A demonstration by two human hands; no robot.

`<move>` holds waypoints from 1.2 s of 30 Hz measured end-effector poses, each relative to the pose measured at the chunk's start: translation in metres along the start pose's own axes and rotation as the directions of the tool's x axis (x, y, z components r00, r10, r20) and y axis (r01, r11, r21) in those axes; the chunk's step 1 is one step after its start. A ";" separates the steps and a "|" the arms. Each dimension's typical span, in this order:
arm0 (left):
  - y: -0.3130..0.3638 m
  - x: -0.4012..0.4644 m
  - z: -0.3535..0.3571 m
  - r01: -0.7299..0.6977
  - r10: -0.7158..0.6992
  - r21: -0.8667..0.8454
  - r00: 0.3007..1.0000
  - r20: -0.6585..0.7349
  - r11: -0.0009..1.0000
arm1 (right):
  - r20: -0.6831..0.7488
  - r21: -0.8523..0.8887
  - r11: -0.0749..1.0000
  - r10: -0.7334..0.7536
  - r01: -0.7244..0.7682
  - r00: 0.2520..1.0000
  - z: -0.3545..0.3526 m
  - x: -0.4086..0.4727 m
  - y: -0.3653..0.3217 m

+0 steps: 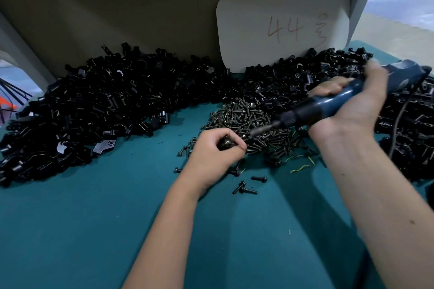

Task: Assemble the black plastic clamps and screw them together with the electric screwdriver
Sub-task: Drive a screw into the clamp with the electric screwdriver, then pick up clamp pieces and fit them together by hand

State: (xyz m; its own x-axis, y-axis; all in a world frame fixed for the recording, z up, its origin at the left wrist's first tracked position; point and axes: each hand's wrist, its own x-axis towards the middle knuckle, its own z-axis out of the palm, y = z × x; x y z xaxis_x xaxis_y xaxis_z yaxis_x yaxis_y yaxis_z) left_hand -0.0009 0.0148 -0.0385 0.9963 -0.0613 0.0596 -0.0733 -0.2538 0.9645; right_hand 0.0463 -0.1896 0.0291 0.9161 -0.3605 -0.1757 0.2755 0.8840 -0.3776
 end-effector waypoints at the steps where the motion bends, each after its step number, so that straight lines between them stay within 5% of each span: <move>1: 0.002 0.000 -0.006 0.029 -0.026 -0.117 0.999 0.027 0.993 | 0.024 0.059 0.997 0.040 -0.041 0.999 0.000 0.003 -0.008; 3: 0.006 0.001 -0.013 0.051 -0.046 -0.380 0.999 0.021 0.924 | 0.023 0.071 0.994 0.084 -0.085 0.996 0.000 0.006 -0.018; 6: 0.011 0.003 -0.011 0.085 -0.084 -0.718 0.996 0.037 0.691 | -0.021 -0.247 0.966 0.076 -0.079 0.997 -0.005 0.008 -0.012; 10: 0.014 0.005 -0.003 0.144 -0.224 -0.904 0.973 0.055 0.403 | 0.019 -0.620 0.779 0.138 -0.096 0.990 -0.013 0.008 0.011; 13: 0.014 0.005 0.000 0.113 -0.286 -0.942 0.958 0.020 0.315 | 0.096 -0.770 0.638 0.151 -0.023 0.984 -0.016 0.007 0.026; 17: 0.013 0.007 0.004 0.018 -0.288 -0.919 0.952 -0.105 0.393 | 0.135 -0.876 0.483 0.220 0.012 0.966 -0.012 -0.001 0.033; 24: 0.018 0.009 0.024 -0.196 -0.012 -0.432 0.901 -0.434 0.880 | 0.322 -0.879 0.429 0.206 0.210 0.924 0.012 -0.012 0.012; 29: 0.039 0.003 0.051 -0.363 0.318 -0.065 0.878 -0.358 0.930 | 0.353 -0.936 0.164 0.419 0.312 0.836 0.004 -0.030 -0.011; 36: 0.062 0.000 0.102 -0.247 0.220 -0.316 0.968 -0.117 0.916 | 0.260 -0.929 0.358 0.439 0.098 0.860 -0.016 -0.025 -0.066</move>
State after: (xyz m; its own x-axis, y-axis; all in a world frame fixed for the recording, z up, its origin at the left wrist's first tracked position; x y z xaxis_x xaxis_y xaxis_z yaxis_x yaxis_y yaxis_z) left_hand -0.0103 -0.0994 -0.0053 0.9538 -0.0024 0.3005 -0.2991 0.0873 0.9502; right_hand 0.0008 -0.2436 0.0434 0.9845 0.1554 -0.0807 -0.0825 0.0052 -0.9966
